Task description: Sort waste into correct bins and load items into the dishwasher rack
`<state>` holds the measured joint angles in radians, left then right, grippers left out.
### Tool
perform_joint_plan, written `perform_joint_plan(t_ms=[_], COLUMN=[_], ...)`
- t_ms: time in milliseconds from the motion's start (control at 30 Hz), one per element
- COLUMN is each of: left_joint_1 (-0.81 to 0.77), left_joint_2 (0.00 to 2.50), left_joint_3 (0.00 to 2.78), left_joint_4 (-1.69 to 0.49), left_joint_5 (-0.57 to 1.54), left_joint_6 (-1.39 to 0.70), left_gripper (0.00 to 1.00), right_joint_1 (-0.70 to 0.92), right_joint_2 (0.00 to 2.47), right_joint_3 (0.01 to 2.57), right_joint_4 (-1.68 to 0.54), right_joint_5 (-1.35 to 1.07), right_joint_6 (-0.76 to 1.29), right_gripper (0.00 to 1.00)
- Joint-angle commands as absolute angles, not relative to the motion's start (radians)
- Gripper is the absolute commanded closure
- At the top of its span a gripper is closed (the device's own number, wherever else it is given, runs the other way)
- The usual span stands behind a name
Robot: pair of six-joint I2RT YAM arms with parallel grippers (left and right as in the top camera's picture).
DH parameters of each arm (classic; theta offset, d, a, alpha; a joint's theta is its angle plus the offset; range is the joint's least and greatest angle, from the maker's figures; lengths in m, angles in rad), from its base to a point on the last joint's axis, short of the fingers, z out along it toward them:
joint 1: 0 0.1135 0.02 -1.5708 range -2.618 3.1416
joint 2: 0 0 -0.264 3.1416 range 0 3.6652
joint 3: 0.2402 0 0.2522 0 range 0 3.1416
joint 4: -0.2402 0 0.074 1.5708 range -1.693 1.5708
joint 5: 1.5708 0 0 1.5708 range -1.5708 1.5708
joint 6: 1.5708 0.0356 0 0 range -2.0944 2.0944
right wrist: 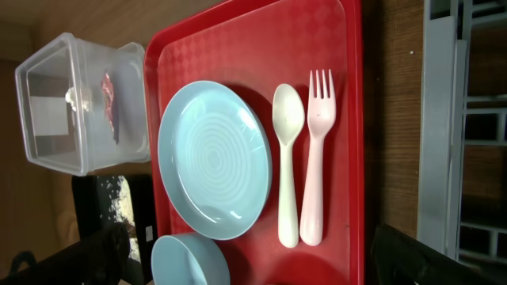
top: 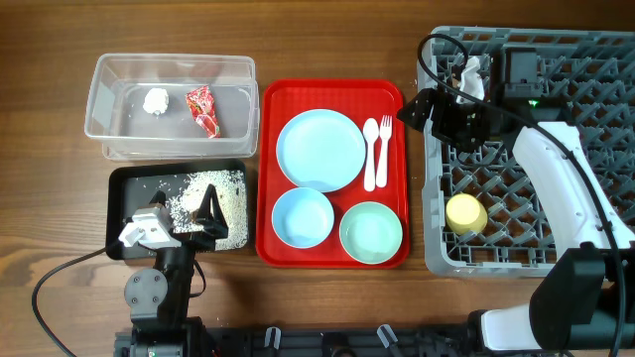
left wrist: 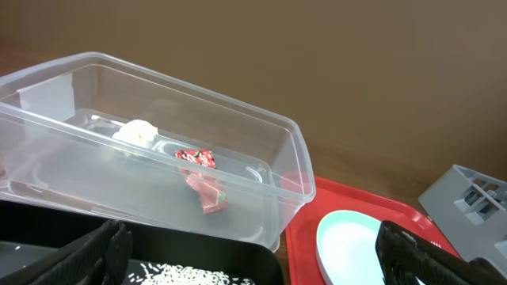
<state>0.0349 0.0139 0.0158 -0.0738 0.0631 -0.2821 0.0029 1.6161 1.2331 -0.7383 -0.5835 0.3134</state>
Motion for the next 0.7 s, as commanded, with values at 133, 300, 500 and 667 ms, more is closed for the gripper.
perform_joint_plan(t_ms=[133,300,500,667], left_joint_1=[0.042,0.042,0.042,0.042], left_joint_2=[0.003,0.003,0.003,0.003], left_joint_3=[0.006,0.006,0.006,0.006], left_joint_4=[-0.07,-0.07,-0.07,-0.07], left_joint_5=[0.078,0.078,0.078,0.078], left_joint_6=[-0.269,-0.269,-0.269,-0.269], left_gripper=[0.0,0.0,0.0,0.0], right_joint_1=[0.001,0.002,0.05,0.181], right_joint_2=[1.629,1.62,1.464,1.209], right_joint_3=[1.232,1.235,1.269,1.321], right_joint_4=[-0.719,-0.699,-0.736,-0.792], right_joint_5=[-0.593,-0.628,-0.576,-0.26], right_joint_6=[0.579,0.477,0.342,0.3], right_gripper=[0.0,0.1,0.2,0.15])
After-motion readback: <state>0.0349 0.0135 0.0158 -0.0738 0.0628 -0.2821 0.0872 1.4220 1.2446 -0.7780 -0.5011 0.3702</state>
